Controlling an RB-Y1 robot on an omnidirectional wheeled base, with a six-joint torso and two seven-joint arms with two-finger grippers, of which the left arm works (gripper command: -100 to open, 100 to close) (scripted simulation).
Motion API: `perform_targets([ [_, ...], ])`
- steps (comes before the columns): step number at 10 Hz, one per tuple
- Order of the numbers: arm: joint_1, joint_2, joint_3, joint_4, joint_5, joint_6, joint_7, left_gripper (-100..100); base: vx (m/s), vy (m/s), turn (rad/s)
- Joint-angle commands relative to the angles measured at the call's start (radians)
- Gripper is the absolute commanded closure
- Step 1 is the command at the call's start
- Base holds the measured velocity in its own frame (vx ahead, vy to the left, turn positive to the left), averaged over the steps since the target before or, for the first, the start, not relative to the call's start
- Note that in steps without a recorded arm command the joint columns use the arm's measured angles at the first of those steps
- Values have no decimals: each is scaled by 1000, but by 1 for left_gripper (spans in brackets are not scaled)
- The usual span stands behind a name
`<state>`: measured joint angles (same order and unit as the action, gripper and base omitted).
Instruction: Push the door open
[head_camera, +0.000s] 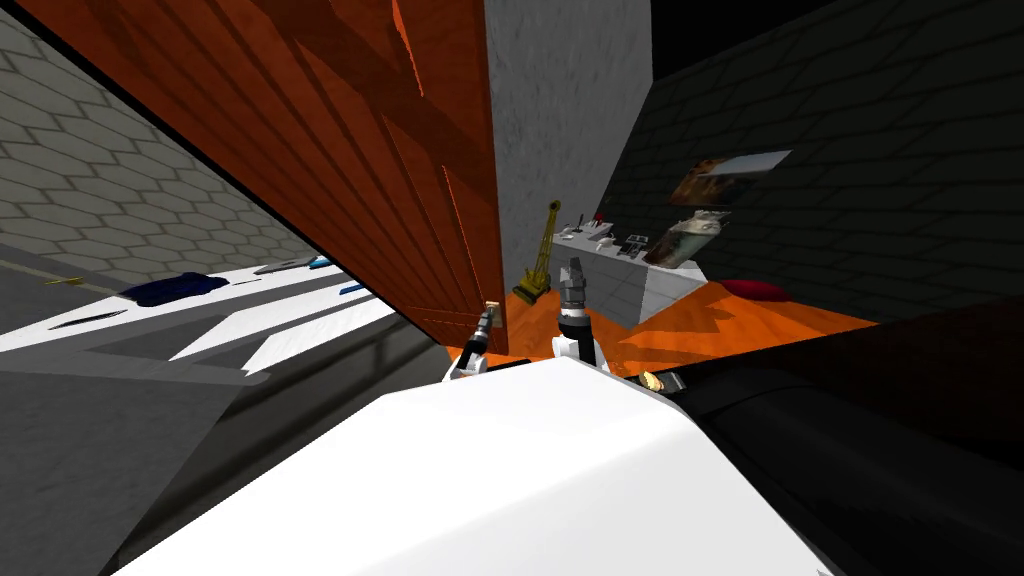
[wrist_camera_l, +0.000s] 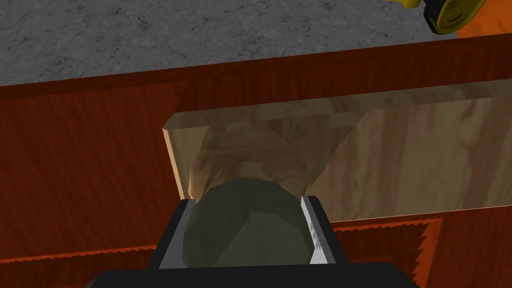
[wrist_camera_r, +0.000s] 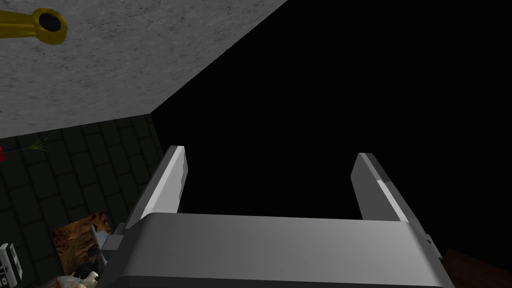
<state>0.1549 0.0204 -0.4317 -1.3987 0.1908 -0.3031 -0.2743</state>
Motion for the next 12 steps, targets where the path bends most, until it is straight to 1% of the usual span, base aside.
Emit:
perform_targets([
  [1, 19, 12, -10, -20, 16, -3, -21, 100, 199, -97, 233],
  [3, 44, 12, -41, -42, 33, -4, -44, 100, 179, -88, 283],
  [5, 67, 6, -71, -62, 49, -5, -66, 100, 190, -88, 222],
  [6, 90, 26, -91, -80, 42, -7, -68, -100, -40, 22, 104],
  [7, 96, 27, -99, -83, 41, -8, -71, -100, -198, 82, 4],
  [8, 111, 27, -114, -91, 40, -11, -78, -100, -186, 115, 25],
  [9, 126, 23, -131, -99, 38, -14, -84, -100, -214, 95, 41],
  [10, 140, 16, -147, -107, 37, -17, -91, -100, -217, 82, 46],
  [11, 159, -1, -168, -118, 35, -21, -99, -100, -239, 96, 54],
  [12, 173, -18, -182, -125, 34, -24, -105, -100, -203, 112, 40],
])
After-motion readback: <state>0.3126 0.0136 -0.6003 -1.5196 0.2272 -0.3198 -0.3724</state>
